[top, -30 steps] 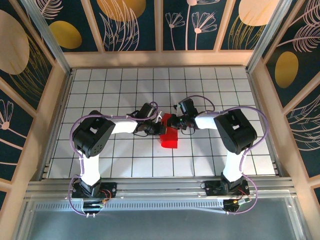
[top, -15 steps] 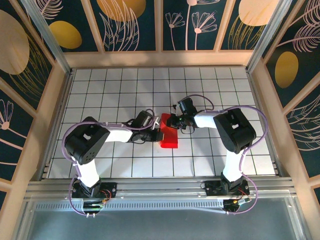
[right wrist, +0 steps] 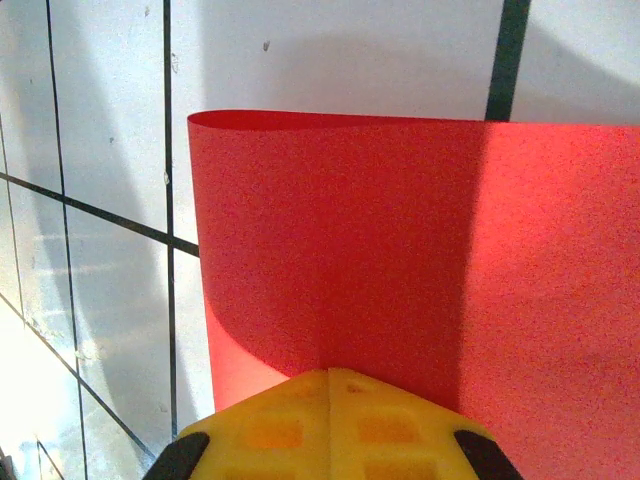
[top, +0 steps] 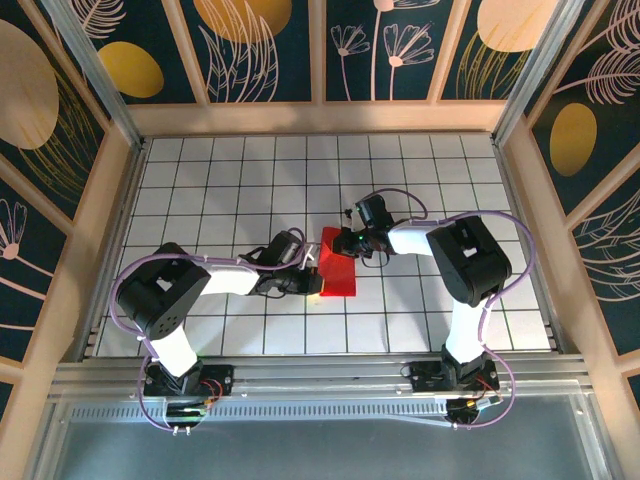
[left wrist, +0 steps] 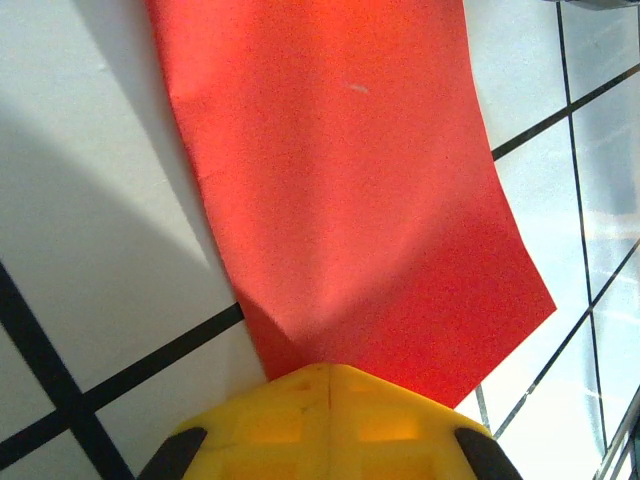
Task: Fold a paper plane with a square sheet of paper (fold left side to right side)
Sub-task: First fold the square sheet of paper in half at the center of the table.
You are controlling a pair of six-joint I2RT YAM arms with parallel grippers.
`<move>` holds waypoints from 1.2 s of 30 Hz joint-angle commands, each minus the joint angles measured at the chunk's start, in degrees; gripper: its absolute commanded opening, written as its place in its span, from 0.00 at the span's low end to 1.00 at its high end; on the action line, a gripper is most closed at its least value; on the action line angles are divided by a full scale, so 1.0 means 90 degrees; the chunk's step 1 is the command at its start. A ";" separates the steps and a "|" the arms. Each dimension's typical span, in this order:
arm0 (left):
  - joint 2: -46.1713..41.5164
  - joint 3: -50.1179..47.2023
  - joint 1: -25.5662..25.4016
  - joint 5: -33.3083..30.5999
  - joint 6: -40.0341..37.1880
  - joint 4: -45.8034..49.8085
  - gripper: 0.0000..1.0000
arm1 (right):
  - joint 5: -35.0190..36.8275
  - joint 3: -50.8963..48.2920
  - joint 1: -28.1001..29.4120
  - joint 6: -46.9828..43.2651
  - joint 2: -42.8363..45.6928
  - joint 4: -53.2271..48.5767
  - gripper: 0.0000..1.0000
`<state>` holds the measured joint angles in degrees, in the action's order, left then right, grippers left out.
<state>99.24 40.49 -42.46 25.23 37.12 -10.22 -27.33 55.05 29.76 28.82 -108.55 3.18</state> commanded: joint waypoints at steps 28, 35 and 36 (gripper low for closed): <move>-0.0167 -0.0592 -0.0281 0.0455 -0.0170 0.1917 0.02 | 0.0683 0.0027 -0.0094 -0.0211 -0.0400 -0.0575 0.00; -0.0352 -0.0651 -0.0288 0.0454 -0.0175 0.1965 0.02 | 0.0683 0.0030 -0.0084 -0.0224 -0.0400 -0.0588 0.00; -0.0376 -0.0661 -0.0285 0.0443 -0.0165 0.1965 0.02 | 0.0683 0.0031 -0.0084 -0.0224 -0.0402 -0.0596 0.00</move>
<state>95.29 37.76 -43.64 26.61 36.25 -5.34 -27.35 55.55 29.78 28.36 -108.71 2.55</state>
